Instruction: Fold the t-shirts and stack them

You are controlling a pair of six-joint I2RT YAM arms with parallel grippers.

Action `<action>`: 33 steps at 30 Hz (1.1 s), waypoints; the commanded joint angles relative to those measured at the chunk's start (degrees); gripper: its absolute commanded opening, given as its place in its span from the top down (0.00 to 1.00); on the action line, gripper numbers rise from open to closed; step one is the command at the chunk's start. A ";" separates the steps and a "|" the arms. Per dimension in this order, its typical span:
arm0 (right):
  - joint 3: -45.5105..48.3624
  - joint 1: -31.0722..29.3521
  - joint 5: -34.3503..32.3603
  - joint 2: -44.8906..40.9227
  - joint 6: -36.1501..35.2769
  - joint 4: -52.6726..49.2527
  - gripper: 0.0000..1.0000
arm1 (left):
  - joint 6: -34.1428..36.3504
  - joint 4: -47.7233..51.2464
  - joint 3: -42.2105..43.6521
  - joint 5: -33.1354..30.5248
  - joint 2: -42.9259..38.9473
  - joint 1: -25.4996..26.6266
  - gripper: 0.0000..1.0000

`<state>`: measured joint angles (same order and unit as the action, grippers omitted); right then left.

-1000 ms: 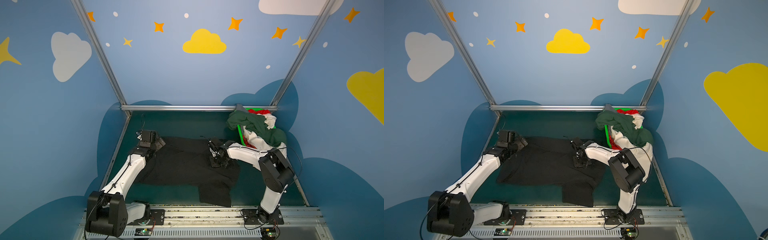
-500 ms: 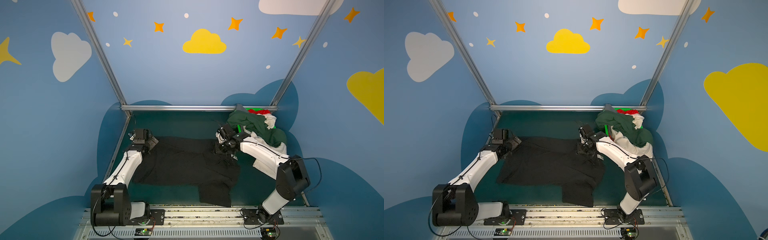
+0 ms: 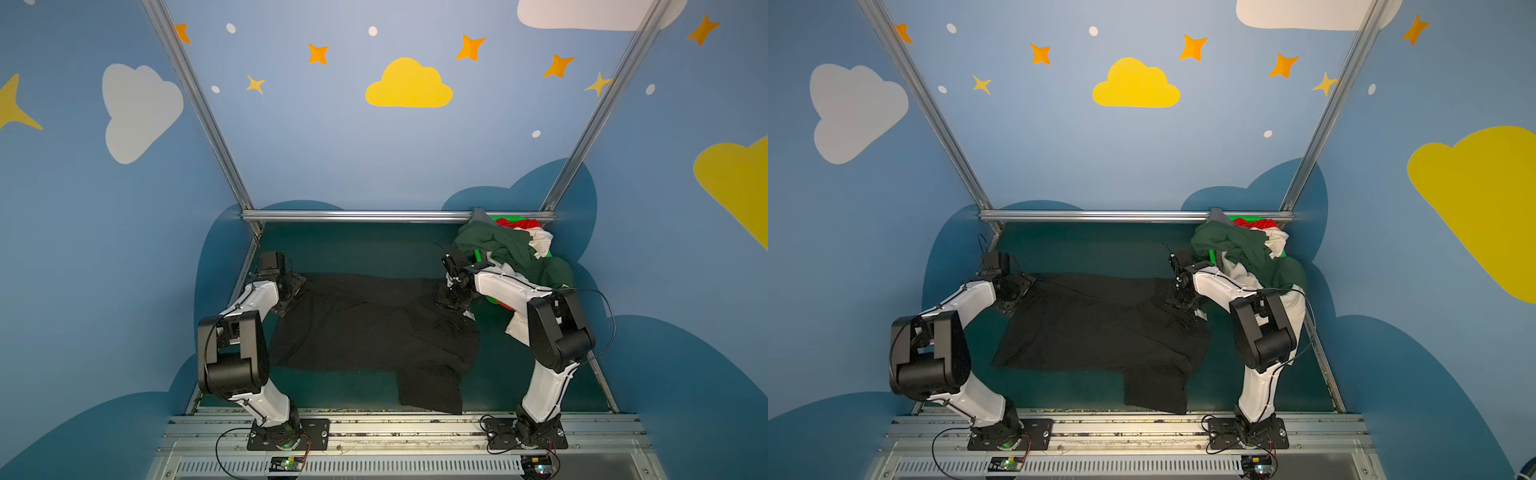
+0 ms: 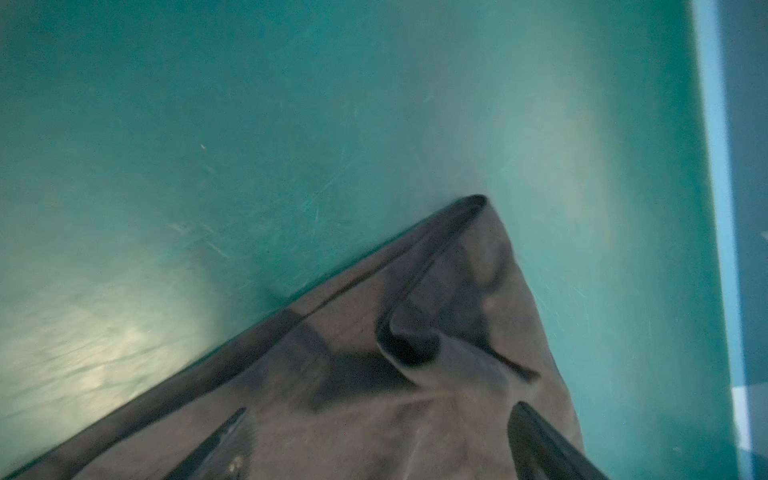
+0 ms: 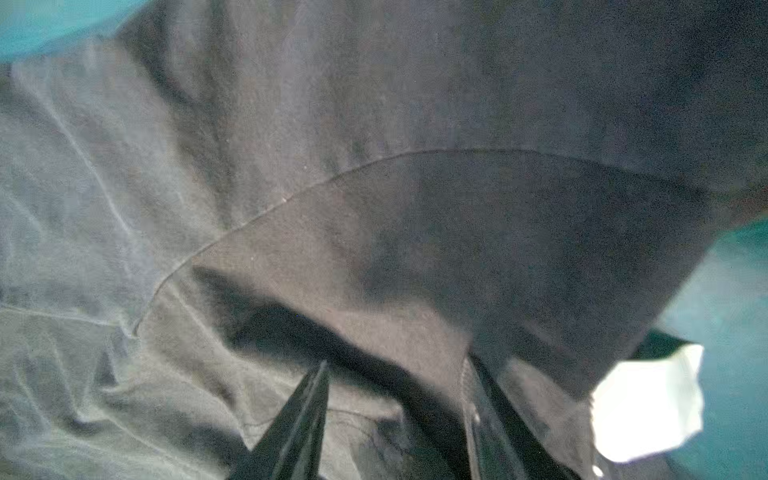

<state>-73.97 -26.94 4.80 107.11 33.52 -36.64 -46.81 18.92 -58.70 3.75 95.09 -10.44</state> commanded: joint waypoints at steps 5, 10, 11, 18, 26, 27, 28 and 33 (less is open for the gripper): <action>0.48 0.34 2.32 2.97 1.98 1.78 0.55 | -2.41 -0.92 -4.39 7.17 4.63 -2.02 0.16; 1.74 0.35 2.20 3.18 2.43 2.63 0.57 | -2.14 0.37 -6.53 8.03 5.66 -2.48 0.19; 1.98 0.39 2.21 3.19 2.58 2.70 0.57 | -1.98 0.67 -7.08 8.91 5.78 -2.66 0.20; 3.48 0.39 3.46 3.31 3.39 3.83 0.58 | -1.96 1.84 -8.28 12.42 6.50 -2.63 0.28; 4.01 0.33 3.75 3.41 3.22 4.28 0.59 | -2.86 1.69 -8.52 15.50 7.47 -2.45 0.42; 4.04 0.35 3.79 3.46 3.22 4.43 0.59 | -2.71 1.88 -8.61 15.65 7.57 -2.40 0.46; 4.15 0.37 3.82 3.46 3.14 4.47 0.59 | -2.51 2.06 -8.63 15.76 7.68 -2.38 0.49; 4.10 0.57 4.39 3.81 2.87 4.53 0.60 | -1.06 3.36 -9.19 14.43 7.91 -2.04 0.75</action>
<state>-71.68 -26.28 7.97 109.40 36.23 -32.40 -49.25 20.23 -66.54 18.79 102.32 -12.69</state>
